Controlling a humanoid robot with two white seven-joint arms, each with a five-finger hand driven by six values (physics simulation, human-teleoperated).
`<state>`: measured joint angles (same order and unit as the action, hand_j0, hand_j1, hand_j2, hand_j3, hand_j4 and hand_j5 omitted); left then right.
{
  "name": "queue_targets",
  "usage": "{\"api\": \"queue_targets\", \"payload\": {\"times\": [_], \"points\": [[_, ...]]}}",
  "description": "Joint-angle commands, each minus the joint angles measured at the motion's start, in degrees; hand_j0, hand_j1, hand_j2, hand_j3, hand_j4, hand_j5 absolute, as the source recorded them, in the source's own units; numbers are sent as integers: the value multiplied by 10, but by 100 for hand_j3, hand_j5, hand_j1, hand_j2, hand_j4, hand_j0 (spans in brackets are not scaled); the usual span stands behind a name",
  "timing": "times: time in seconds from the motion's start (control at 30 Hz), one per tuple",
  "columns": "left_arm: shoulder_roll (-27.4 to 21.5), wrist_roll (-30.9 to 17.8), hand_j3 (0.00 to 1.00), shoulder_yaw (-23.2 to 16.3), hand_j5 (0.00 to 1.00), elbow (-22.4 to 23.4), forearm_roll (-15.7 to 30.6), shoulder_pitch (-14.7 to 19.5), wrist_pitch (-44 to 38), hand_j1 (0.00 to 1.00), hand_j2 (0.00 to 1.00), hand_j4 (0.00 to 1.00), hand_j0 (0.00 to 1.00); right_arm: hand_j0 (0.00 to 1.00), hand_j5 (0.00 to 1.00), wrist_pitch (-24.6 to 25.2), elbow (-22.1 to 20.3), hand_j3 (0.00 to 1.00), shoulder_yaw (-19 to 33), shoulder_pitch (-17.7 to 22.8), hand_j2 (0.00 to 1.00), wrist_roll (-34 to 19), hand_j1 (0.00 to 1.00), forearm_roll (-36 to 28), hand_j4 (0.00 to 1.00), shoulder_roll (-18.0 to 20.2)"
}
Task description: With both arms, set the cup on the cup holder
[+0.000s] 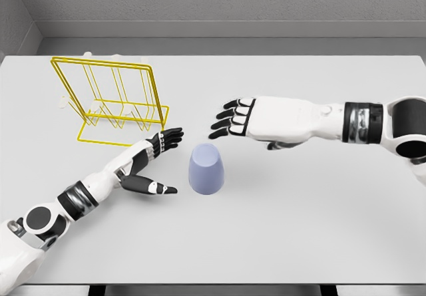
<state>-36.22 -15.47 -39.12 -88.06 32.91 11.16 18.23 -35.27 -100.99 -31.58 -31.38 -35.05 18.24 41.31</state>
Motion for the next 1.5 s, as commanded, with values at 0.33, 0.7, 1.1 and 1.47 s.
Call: {"api": "queue_targets", "payload": {"times": [0.33,0.7,1.1,1.47], "points": [[41,1,100,-18,100,10,-4,14,-7,100,100,100,100,100,100,3,28,100,323,171,100,1,100,-137,100,47],[70,3,100,-38,100,18,-7,37,-35,100,100,100,100,100,100,3,88,100,323,184,100,1,100,-136,100,15],[85,3,100,-47,100,28,-7,40,-36,100,100,100,100,100,100,3,85,100,323,184,100,1,100,-136,100,12],[97,3,89,-47,89,36,-5,39,-51,89,89,89,89,100,100,3,87,100,323,184,100,1,100,-136,100,12]]}}
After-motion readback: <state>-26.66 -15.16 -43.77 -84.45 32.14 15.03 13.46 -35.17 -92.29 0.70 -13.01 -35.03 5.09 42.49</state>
